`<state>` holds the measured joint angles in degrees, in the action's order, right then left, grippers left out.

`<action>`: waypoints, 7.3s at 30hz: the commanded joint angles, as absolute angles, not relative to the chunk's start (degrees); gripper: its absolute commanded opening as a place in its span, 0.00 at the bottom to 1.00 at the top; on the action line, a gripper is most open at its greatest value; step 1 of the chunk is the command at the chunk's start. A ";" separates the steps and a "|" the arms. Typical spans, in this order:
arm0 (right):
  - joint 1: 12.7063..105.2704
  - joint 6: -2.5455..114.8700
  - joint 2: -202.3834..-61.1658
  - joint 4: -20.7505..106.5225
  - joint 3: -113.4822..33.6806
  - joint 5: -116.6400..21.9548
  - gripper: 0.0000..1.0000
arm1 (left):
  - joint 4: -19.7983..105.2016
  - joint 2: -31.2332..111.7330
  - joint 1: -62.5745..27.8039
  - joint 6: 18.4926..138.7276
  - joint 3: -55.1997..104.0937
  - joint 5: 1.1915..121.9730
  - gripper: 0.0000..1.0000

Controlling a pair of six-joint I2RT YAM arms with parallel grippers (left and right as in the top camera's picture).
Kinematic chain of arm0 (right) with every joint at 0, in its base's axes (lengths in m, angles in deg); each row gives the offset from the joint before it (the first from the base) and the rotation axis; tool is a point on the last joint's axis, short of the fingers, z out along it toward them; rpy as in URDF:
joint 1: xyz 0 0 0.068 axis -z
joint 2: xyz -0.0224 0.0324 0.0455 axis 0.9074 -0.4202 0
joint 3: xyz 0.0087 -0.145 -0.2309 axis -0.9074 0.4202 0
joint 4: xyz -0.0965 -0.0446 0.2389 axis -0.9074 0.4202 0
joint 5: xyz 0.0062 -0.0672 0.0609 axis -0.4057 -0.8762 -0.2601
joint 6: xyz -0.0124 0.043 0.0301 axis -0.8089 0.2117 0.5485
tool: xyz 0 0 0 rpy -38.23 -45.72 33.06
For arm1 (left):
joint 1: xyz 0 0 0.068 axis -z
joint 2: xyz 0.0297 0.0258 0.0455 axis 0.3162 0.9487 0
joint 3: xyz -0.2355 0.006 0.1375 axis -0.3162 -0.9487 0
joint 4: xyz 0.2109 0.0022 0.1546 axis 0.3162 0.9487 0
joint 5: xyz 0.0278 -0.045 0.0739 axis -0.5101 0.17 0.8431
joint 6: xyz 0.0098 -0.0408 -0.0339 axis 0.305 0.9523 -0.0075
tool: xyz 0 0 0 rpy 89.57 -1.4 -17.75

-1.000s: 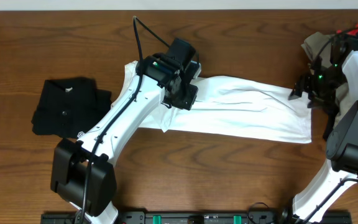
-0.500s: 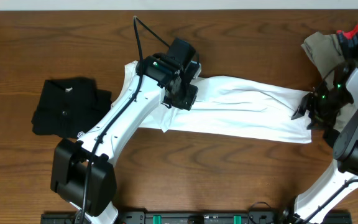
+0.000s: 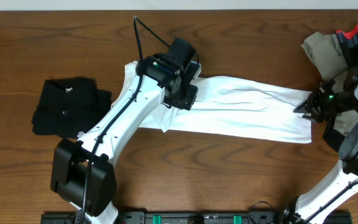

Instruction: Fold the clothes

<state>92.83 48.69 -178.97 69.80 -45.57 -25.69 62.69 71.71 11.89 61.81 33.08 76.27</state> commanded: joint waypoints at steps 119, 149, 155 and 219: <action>84.13 35.97 -172.44 82.94 -56.24 -25.63 0.38 | 55.43 69.72 -4.52 72.96 14.06 93.56 0.06; 82.06 46.46 -172.44 73.74 -44.22 -35.70 0.53 | 49.47 68.57 -9.09 67.50 15.00 93.25 0.06; 82.06 46.48 -172.44 73.76 -44.22 -35.70 0.53 | 46.97 68.52 -10.80 67.50 15.00 99.02 0.06; 96.81 43.20 -167.78 79.86 -54.97 -40.40 0.01 | 56.13 46.82 -11.52 65.55 15.00 94.30 0.83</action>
